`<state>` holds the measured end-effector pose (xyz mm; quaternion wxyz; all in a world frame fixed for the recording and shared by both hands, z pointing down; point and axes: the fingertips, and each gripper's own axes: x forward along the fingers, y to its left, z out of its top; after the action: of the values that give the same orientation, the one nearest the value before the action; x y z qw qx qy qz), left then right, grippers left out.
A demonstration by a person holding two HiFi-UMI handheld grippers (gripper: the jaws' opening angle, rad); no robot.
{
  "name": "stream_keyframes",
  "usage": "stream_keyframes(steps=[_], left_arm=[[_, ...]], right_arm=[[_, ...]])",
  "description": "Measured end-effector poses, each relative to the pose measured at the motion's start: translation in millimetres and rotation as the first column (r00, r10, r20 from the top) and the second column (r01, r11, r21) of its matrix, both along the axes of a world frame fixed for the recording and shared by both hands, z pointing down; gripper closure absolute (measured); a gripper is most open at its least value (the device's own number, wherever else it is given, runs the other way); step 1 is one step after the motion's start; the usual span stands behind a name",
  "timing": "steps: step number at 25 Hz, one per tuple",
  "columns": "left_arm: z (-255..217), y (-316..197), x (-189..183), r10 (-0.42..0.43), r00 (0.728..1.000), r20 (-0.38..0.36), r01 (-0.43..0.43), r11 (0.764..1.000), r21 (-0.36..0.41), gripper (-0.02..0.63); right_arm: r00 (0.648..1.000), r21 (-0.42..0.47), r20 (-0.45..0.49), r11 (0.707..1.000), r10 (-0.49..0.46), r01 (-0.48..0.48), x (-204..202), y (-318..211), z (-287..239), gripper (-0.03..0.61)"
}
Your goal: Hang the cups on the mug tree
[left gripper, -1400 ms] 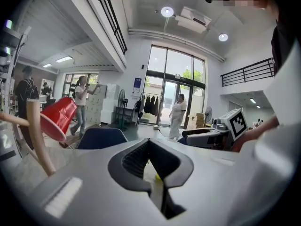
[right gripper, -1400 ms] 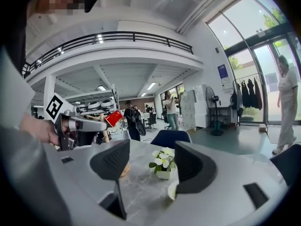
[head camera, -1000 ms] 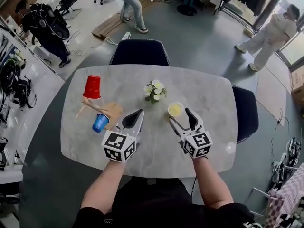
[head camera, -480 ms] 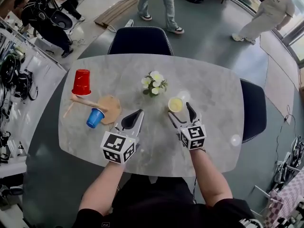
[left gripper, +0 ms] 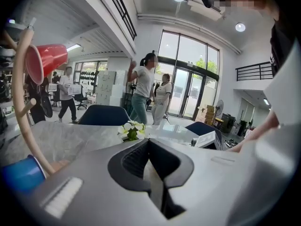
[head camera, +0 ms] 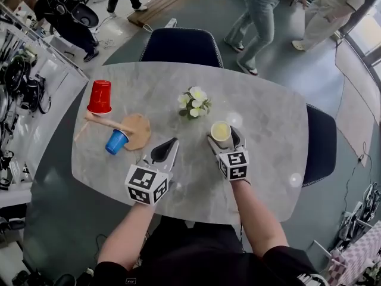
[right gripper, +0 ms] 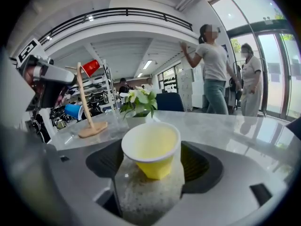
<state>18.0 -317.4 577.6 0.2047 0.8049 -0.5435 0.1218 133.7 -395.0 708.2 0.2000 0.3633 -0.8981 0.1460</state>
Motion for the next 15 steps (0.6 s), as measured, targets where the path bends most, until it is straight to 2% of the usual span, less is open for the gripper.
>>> stream_keyframes(steps=[7, 9, 10, 15], left_arm=[[-6.6, 6.8, 1.6, -0.048, 0.999, 0.011, 0.049, 0.999, -0.007, 0.603], [-12.7, 10.3, 1.3, -0.055, 0.998, 0.022, 0.055, 0.998, -0.004, 0.603], [-16.7, 12.0, 0.5, -0.058, 0.998, 0.028, 0.058, 0.998, 0.001, 0.603], [-39.7, 22.2, -10.5, -0.083, 0.996, 0.042, 0.082, 0.996, 0.034, 0.603]], right_arm=[[0.999, 0.024, 0.011, 0.999, -0.033, 0.033, 0.3, -2.1, -12.0, 0.238], [0.999, 0.035, 0.026, 0.999, -0.032, 0.031, 3.0, -2.2, -24.1, 0.24], [0.999, 0.044, 0.032, 0.999, -0.03, 0.029, 4.0, -2.0, -31.7, 0.262], [0.997, 0.091, 0.065, 0.995, -0.036, 0.03, 1.1, 8.0, -72.3, 0.265]])
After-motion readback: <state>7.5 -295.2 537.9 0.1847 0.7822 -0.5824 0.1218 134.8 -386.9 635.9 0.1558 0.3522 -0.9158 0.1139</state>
